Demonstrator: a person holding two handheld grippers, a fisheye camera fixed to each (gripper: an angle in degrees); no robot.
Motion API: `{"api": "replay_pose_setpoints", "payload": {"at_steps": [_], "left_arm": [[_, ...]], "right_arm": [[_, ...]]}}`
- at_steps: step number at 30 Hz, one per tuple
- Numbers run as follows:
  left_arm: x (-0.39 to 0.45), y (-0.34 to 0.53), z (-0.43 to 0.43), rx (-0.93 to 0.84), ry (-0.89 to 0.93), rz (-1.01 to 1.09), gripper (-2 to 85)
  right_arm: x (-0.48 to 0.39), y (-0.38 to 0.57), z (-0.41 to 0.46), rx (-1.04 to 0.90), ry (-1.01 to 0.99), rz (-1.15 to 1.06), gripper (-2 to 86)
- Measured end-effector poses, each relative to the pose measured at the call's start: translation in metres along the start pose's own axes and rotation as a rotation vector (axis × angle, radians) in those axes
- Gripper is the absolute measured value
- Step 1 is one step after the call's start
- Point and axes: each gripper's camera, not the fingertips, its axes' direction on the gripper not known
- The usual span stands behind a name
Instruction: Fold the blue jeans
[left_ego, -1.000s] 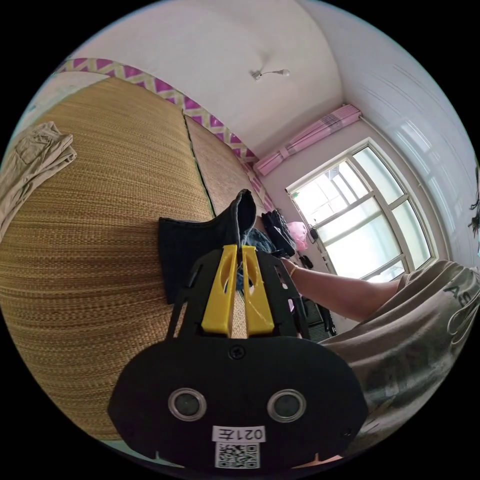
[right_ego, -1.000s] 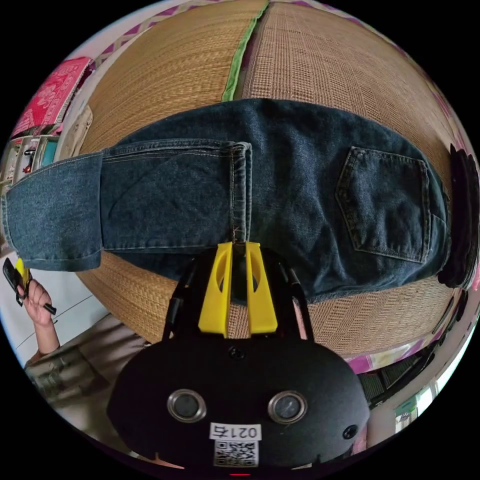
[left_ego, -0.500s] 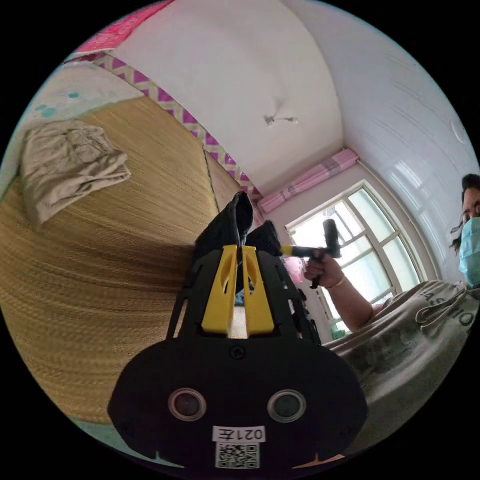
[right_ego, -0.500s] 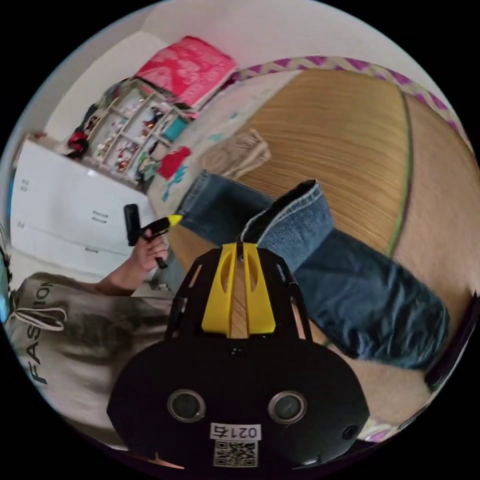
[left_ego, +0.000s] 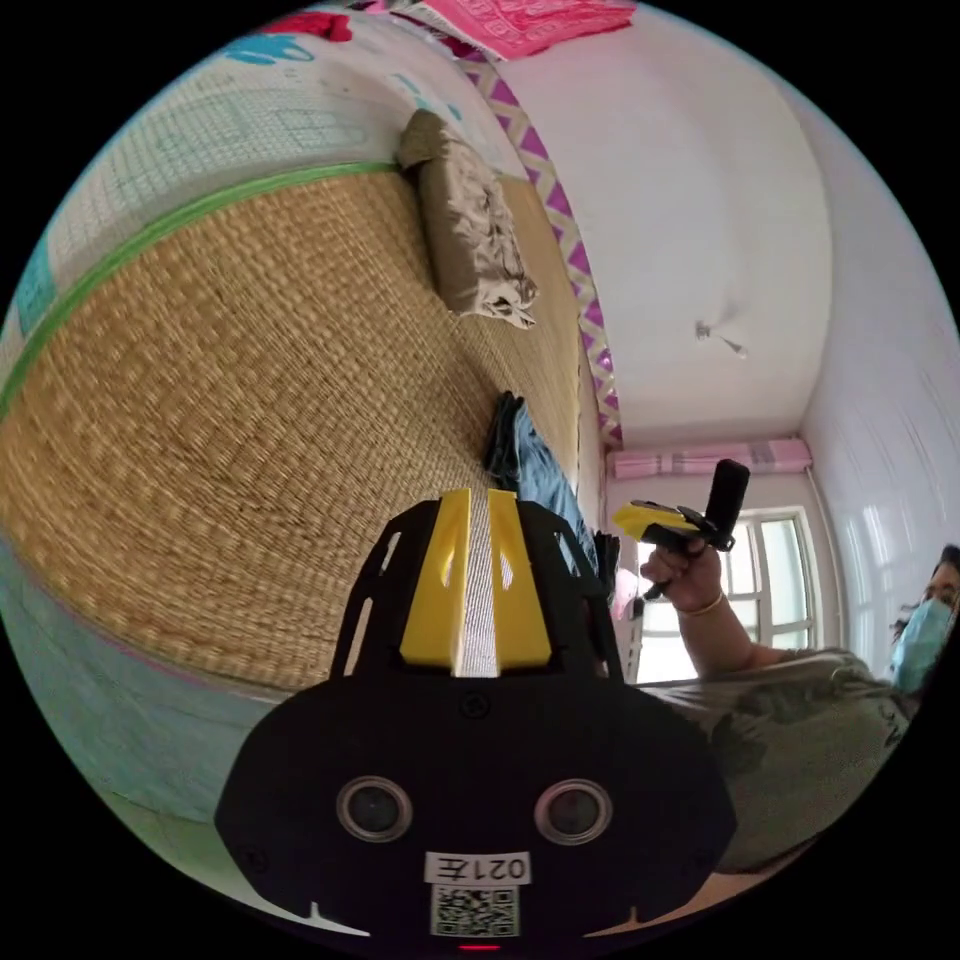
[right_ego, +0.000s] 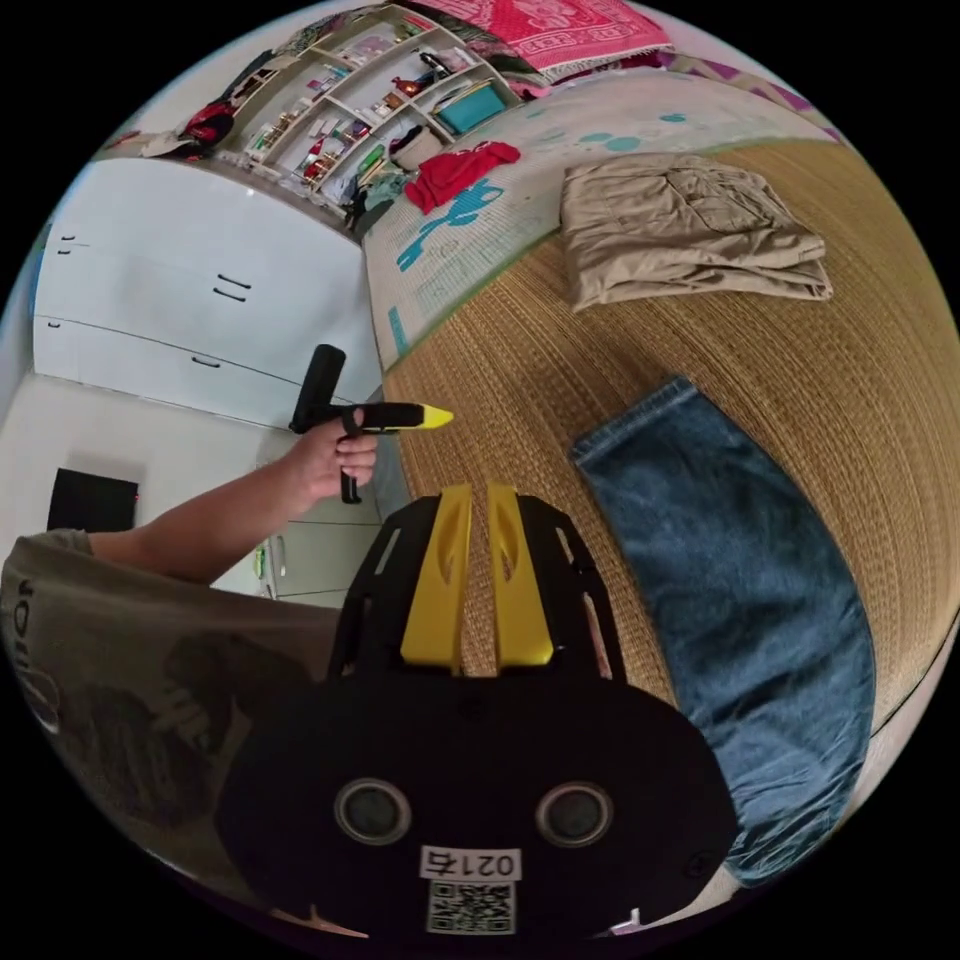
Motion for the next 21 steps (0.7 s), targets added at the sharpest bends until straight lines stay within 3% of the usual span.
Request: {"api": "replay_pose_setpoints", "payload": {"at_steps": [7, 11, 16, 21], "left_arm": [[0.108, -0.009, 0.114, -0.122, -0.048, 0.229, 3.5], [0.17, -0.017, 0.182, -0.15, -0.04, 0.312, 3.3], [0.279, -0.031, 0.255, -0.27, -0.12, 0.611, 3.2], [0.397, -0.052, 0.357, -0.39, -0.271, 0.909, 5.9]], "right_arm": [[0.033, 0.092, -0.047, 0.028, -0.049, 0.183, -0.6], [0.038, 0.148, -0.081, 0.102, 0.038, 0.308, -0.5], [0.055, 0.237, -0.142, 0.227, 0.333, 0.423, 1.3], [0.087, 0.277, -0.187, 0.221, 0.576, 0.283, 4.7]]}}
